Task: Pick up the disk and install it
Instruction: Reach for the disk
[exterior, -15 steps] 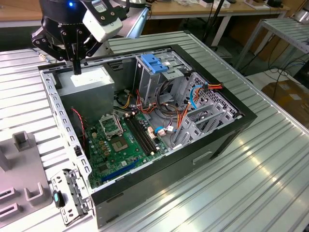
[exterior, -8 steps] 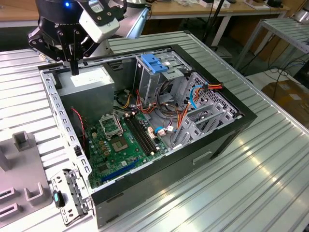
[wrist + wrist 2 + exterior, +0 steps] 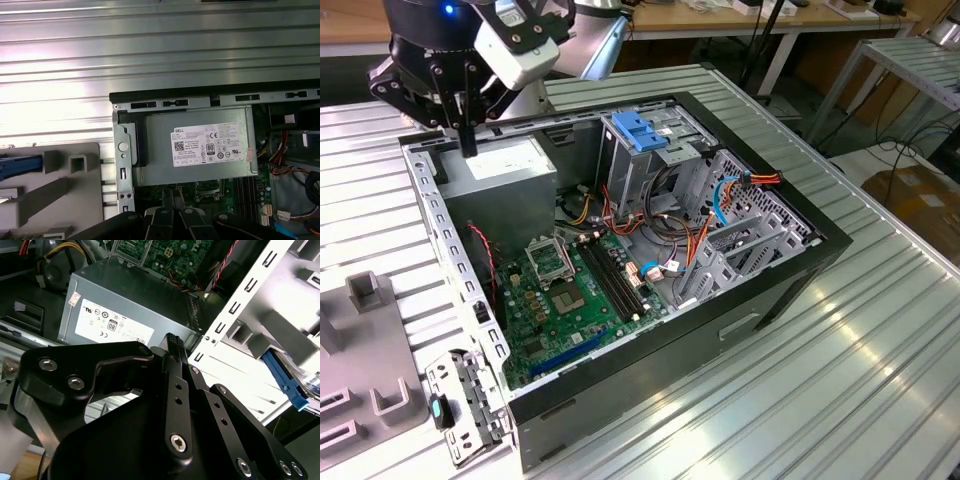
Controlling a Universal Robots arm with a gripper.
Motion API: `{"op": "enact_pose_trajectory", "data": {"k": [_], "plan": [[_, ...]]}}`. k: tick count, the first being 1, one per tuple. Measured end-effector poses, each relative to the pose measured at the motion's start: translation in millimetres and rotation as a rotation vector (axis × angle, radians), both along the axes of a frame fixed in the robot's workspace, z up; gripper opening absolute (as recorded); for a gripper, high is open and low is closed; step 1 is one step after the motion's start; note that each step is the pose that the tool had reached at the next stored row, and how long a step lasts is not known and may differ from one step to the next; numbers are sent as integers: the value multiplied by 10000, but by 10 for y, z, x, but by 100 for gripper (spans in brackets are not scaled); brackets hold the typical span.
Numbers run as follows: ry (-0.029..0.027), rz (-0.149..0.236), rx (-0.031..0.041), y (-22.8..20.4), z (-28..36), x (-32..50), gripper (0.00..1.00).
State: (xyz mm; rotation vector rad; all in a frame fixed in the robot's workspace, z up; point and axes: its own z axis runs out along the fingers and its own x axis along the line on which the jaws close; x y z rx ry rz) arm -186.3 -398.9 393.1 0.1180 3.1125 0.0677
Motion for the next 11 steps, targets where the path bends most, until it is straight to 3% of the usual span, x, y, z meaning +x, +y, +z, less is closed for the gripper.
{"op": "enact_pose_trajectory", "data": {"k": [11], "plan": [[0, 0, 0, 0, 0, -74, 11]]}}
